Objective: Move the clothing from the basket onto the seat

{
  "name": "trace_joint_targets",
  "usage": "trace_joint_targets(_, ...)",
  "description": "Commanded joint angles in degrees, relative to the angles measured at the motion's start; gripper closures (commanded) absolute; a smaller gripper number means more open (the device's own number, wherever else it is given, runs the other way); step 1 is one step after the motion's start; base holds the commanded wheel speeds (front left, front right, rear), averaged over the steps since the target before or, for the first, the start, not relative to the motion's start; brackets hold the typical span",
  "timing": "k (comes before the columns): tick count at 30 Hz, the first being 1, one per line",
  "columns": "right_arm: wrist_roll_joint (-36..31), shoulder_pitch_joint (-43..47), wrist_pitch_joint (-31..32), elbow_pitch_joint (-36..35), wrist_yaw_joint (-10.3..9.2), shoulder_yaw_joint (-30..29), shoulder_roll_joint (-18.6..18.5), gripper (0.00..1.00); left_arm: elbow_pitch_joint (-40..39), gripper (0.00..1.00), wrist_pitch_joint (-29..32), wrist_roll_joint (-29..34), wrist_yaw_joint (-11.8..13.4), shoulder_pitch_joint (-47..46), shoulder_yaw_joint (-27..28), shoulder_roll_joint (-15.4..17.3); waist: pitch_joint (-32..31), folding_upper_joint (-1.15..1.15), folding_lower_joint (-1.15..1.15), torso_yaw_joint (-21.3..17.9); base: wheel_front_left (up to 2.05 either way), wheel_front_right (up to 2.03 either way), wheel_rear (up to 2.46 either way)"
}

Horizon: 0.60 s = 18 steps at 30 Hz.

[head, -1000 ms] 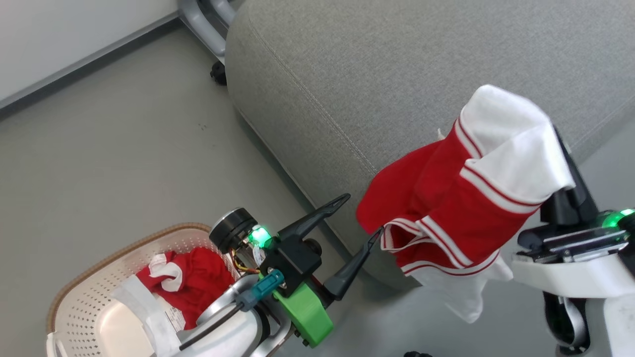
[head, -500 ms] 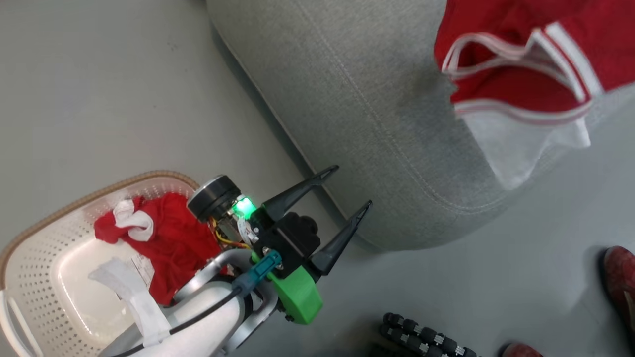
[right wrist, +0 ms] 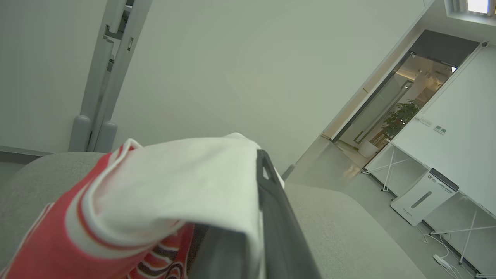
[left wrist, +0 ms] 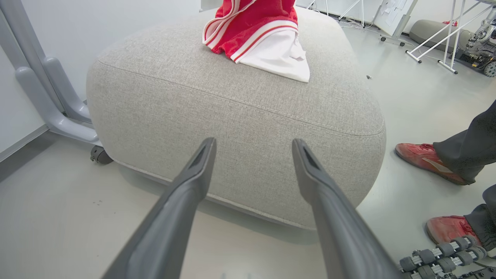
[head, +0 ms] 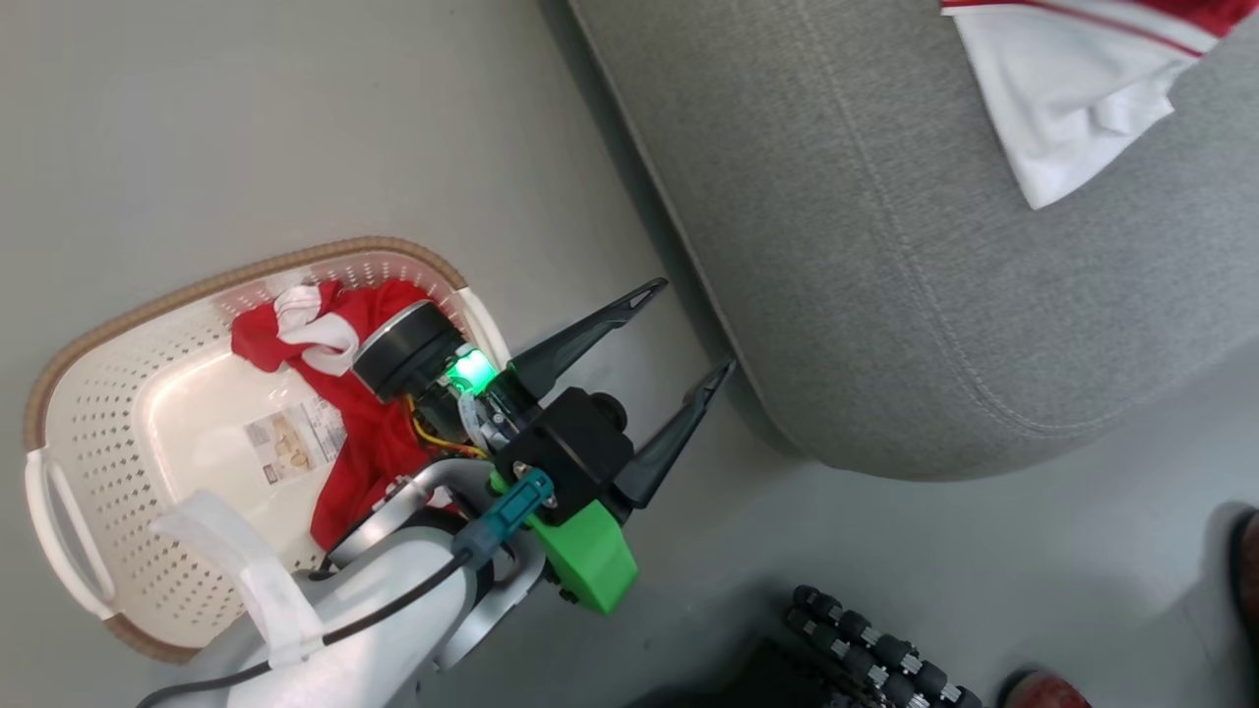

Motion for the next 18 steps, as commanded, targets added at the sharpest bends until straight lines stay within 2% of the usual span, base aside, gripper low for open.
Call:
trace_joint_targets(1,-0.03,0.59,-0.05,2.41,-0.08,-0.66,0.45,1.00,0.07,0.00,-0.14,0.47,-0.31,-1.18,-0.22,-0.33,1.95,0.00,-0.01,2.28,0.00,0.00,0.00)
trace_joint_targets(4,-0.20,2.38,-0.05,7.81,-0.08,-2.48,2.39,1.00,0.57,0.00,-0.49,0.39,-0.12,-1.48,-0.45,-0.94,2.32,0.00,-0.01,3.36,0.00,0.00,0.00)
trace_joint_targets(5,-0.76,2.99,-0.05,9.20,-0.08,-3.01,2.73,0.76,0.69,0.00,-0.60,0.34,0.06,-1.38,-0.46,-1.03,2.33,0.00,-0.01,3.59,0.00,0.00,0.00)
trace_joint_targets(6,-1.76,3.76,-0.05,10.81,-0.08,-3.83,2.96,0.46,0.91,0.00,-0.86,0.20,0.08,-1.24,-0.50,-1.11,2.22,0.00,-0.01,3.89,0.00,0.00,0.00)
trace_joint_targets(7,-2.94,4.21,-0.06,11.18,-0.08,-5.22,3.19,0.00,1.11,0.00,-1.06,0.09,0.27,-1.08,-0.43,-1.24,2.05,0.00,-0.01,4.17,0.00,0.00,0.00)
trace_joint_targets(12,-7.23,10.43,-0.07,8.38,-0.08,-10.17,7.34,0.00,2.61,0.00,-3.50,-0.66,2.04,-0.03,0.96,-1.86,0.11,0.00,-0.01,5.20,0.00,0.00,0.00)
trace_joint_targets(18,-8.96,21.64,-0.07,2.43,-0.08,-11.76,12.70,0.00,5.39,0.00,-8.27,-1.92,4.17,2.23,2.42,-3.05,-4.54,0.00,-0.01,5.71,0.00,0.00,0.00)
